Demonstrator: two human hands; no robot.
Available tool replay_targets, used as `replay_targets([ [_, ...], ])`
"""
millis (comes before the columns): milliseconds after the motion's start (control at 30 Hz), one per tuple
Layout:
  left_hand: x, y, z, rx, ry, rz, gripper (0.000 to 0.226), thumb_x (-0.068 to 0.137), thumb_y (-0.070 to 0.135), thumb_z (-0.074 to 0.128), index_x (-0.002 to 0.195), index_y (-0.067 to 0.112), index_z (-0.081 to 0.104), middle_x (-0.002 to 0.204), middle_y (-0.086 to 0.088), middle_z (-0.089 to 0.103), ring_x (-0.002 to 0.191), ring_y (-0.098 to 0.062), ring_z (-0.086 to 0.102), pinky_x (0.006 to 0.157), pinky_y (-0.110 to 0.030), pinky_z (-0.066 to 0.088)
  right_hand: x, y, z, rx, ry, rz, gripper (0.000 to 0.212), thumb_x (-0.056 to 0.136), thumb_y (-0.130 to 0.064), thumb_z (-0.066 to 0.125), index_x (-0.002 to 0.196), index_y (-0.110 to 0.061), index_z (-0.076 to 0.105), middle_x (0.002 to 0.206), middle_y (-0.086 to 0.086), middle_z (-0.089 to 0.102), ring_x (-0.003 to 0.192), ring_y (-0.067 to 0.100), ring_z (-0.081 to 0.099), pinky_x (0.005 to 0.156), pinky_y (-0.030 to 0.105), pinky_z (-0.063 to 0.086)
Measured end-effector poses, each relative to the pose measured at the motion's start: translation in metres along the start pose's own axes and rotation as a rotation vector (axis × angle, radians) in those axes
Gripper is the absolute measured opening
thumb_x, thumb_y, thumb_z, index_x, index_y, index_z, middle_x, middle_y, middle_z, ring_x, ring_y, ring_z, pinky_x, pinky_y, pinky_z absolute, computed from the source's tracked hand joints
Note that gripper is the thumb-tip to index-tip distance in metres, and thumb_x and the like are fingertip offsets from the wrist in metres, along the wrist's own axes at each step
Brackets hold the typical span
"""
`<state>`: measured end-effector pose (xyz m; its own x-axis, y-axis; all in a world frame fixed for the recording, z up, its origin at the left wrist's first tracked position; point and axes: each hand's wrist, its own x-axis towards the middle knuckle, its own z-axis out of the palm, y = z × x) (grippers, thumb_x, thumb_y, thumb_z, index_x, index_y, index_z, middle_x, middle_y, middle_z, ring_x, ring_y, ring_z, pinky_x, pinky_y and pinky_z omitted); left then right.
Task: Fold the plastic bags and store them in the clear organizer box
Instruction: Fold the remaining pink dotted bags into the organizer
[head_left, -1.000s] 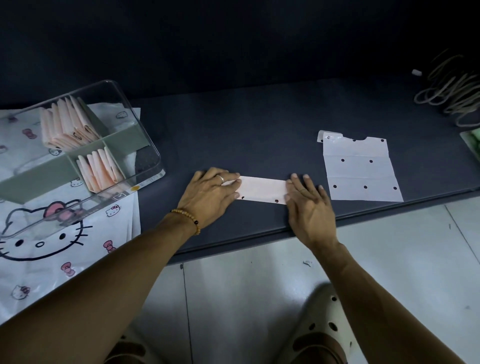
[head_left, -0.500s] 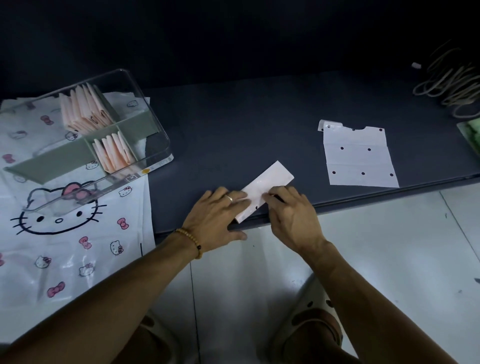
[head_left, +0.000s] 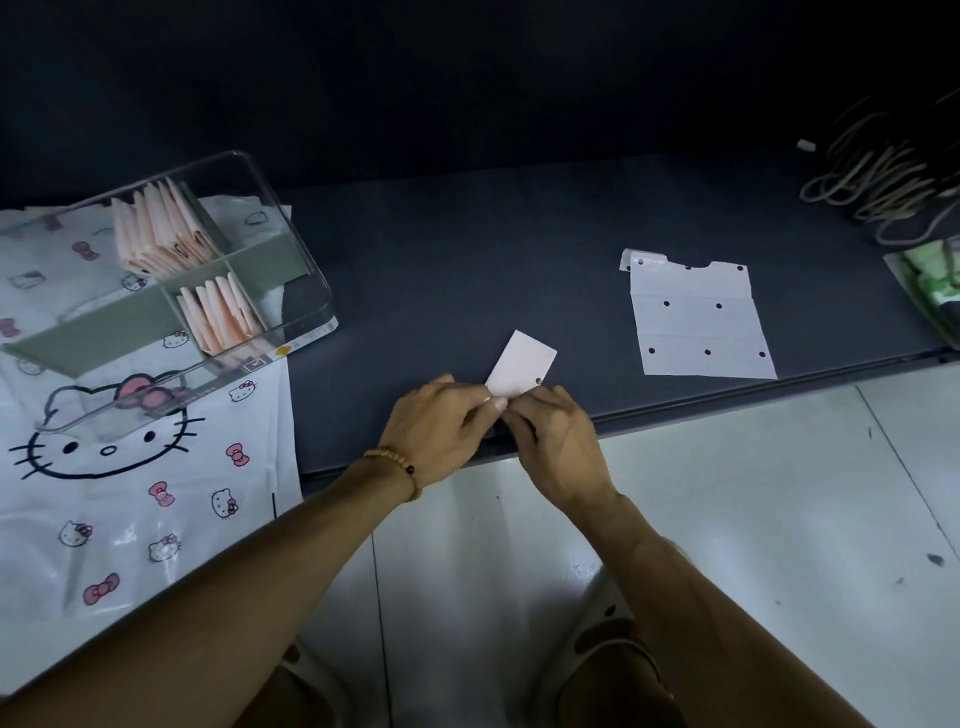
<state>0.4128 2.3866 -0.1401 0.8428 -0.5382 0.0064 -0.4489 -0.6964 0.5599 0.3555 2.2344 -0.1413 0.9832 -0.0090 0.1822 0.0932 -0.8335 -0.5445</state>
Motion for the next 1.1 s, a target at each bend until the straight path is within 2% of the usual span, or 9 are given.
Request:
replay_targets([
  [67,0.007,0.002,-0.003,-0.285,-0.045,-0.166,0.033,0.079,0.055,0.062,0.073,0.023,0.061,0.072,0.009,0.064,0.073,-0.011,0.059,0.061,-0.027,0.049,0.005,0.002,-0.004,0.173,0.007,0.205,0.014,0.088,-0.003,0.059,0.08,-0.009,0.068,0.071,-0.002,0.066,0.062,0.016,0.057,0.058,0.022,0.044],
  [133,0.014,0.002,-0.006,-0.537,-0.081,-0.264,0.026,0.075,0.046,0.073,0.086,0.022,0.071,0.084,0.011,0.072,0.082,-0.004,0.066,0.073,-0.025,0.054,0.011,0.008,-0.008,0.31,-0.051,0.422,0.02,0.091,-0.009,0.06,0.072,-0.014,0.063,0.059,-0.009,0.059,0.05,0.007,0.054,0.051,0.014,0.04],
  [267,0.029,0.004,-0.002,-0.372,-0.039,-0.348,0.023,0.085,0.024,0.065,0.071,0.006,0.069,0.076,-0.006,0.07,0.077,-0.021,0.066,0.076,-0.039,0.053,0.026,0.013,-0.006,0.41,-0.096,0.723,0.013,0.091,-0.018,0.064,0.079,-0.014,0.068,0.063,-0.008,0.064,0.047,0.002,0.063,0.046,0.011,0.046],
  [400,0.04,0.012,0.004,-0.23,-0.026,-0.465,0.028,0.085,0.029,0.064,0.061,0.013,0.063,0.072,-0.005,0.067,0.072,-0.024,0.062,0.072,-0.034,0.053,0.036,0.012,0.001,0.377,-0.033,0.836,0.024,0.089,-0.014,0.064,0.065,-0.018,0.064,0.056,-0.004,0.065,0.044,0.007,0.064,0.044,0.015,0.05],
  [633,0.049,0.012,0.006,-0.016,-0.006,-0.551,0.024,0.077,0.042,0.067,0.073,0.018,0.066,0.082,-0.002,0.068,0.083,-0.026,0.064,0.07,-0.034,0.054,0.05,0.013,0.001,0.189,-0.109,0.816,0.024,0.094,-0.023,0.059,0.074,-0.011,0.064,0.071,0.009,0.069,0.056,0.021,0.069,0.063,0.029,0.059],
  [733,0.046,0.005,0.006,0.126,0.089,-0.36,0.028,0.073,0.041,0.074,0.084,0.023,0.057,0.096,0.001,0.058,0.092,-0.021,0.055,0.068,-0.031,0.045,0.054,0.012,0.001,0.019,-0.116,0.725,0.021,0.093,-0.028,0.058,0.082,-0.013,0.067,0.082,0.009,0.07,0.077,0.026,0.068,0.072,0.029,0.056],
  [900,0.045,-0.006,0.006,0.212,-0.014,0.027,0.038,0.087,0.021,0.063,0.125,0.019,0.058,0.138,0.002,0.042,0.117,-0.022,0.04,0.093,-0.034,0.037,0.059,0.011,0.006,-0.162,-0.107,0.606,0.018,0.095,-0.033,0.053,0.095,-0.018,0.062,0.092,0.011,0.067,0.087,0.032,0.063,0.066,0.033,0.048],
  [1000,0.043,-0.007,0.008,0.318,-0.1,0.093,0.033,0.094,0.018,0.049,0.126,0.018,0.057,0.139,0.002,0.043,0.12,-0.022,0.036,0.097,-0.034,0.035,0.061,0.014,0.007,-0.148,-0.077,0.519,0.021,0.096,-0.032,0.052,0.095,-0.014,0.061,0.094,0.01,0.065,0.085,0.031,0.063,0.065,0.028,0.042],
  [1100,0.041,-0.004,0.01,0.312,-0.049,0.06,0.028,0.096,0.018,0.046,0.119,0.01,0.06,0.128,-0.003,0.049,0.114,-0.023,0.04,0.095,-0.033,0.043,0.051,0.016,0.004,-0.052,0.121,0.472,0.02,0.096,-0.027,0.051,0.098,-0.01,0.063,0.102,0.008,0.058,0.086,0.028,0.059,0.068,0.027,0.041],
])
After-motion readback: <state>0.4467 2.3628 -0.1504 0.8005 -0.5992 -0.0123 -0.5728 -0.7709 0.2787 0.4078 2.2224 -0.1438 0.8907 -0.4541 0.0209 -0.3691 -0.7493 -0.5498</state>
